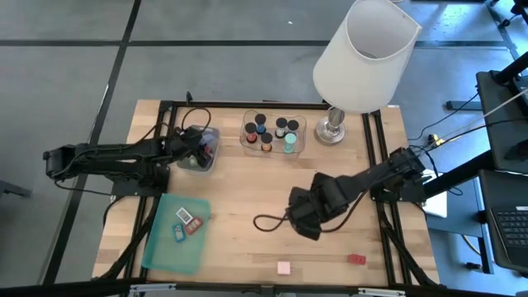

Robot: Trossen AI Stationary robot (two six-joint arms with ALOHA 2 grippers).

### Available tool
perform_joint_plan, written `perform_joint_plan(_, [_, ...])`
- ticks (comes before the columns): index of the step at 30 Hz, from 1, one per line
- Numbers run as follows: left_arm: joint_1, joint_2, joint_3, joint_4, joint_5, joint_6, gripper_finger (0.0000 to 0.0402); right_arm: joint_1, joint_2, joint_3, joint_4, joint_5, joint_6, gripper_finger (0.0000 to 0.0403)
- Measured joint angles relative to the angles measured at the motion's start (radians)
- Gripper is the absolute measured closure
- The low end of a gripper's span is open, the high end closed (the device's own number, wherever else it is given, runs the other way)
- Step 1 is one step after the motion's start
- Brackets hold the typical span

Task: Pick & Place Office items
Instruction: Put the light purple charger adapter into the gray bin, then put the red charger adapter into the gray bin

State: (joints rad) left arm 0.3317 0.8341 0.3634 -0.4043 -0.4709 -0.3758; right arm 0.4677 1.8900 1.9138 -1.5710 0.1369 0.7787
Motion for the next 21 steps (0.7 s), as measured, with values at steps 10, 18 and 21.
perform_joint_plan(10, [0.0,0.0,0.004,0.003,-0.033,0.004,0.0258,0.049,0.0,-0.151,0.0,-0.079,0.287,0.0112])
perform_joint_plan(18, [0.0,0.0,0.084,0.001,-0.061,0.035,0.0218,0.079,0.0,-0.182,0.009,-0.163,0.407,0.0094])
perform_joint_plan(21, [0.0,0.0,0.124,-0.039,-0.058,0.064,0.0204,0.093,0.0,-0.182,0.009,-0.196,0.421,0.0087])
